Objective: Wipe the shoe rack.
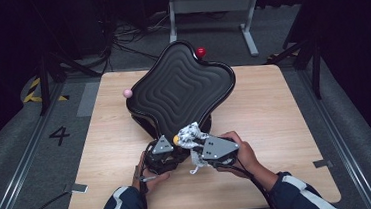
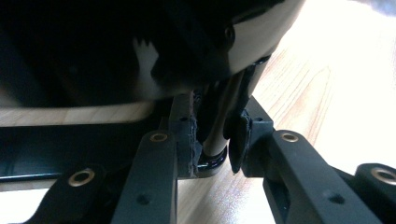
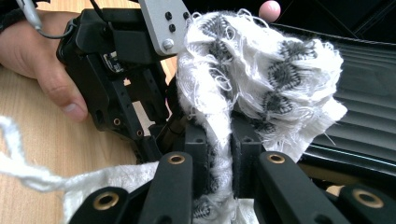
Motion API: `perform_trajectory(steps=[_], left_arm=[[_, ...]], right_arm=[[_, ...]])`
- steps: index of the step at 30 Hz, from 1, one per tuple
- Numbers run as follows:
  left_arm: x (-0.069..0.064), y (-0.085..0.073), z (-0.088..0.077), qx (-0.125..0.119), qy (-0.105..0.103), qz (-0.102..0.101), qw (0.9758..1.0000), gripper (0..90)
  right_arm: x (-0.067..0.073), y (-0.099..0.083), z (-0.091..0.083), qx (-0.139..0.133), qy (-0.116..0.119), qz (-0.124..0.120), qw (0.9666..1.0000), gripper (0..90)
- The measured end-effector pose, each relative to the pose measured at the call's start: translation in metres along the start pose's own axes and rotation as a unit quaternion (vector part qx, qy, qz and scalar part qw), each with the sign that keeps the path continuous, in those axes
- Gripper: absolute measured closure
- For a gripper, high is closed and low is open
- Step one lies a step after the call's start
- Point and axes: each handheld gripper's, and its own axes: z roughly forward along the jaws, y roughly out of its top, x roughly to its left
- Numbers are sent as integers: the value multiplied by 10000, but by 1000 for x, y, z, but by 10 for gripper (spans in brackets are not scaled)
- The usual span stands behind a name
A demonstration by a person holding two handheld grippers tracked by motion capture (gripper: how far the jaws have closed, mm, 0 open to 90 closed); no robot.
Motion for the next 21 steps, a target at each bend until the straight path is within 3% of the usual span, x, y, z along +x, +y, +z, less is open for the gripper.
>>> perform_trajectory(steps=[4,12,21], left_arm=[[0,0,0,0,3,-16,10000,722],[0,0,0,15,-12,-16,10000,722],[0,0,0,16,-22,-15,10000,722]], right_arm=[[-6,-3,-1,-71,51,143,9999,812],[-36,-16,-14,-110,-425,520,9977,812],[-83,-34,-35,-198,-1173,1088,9869,813]])
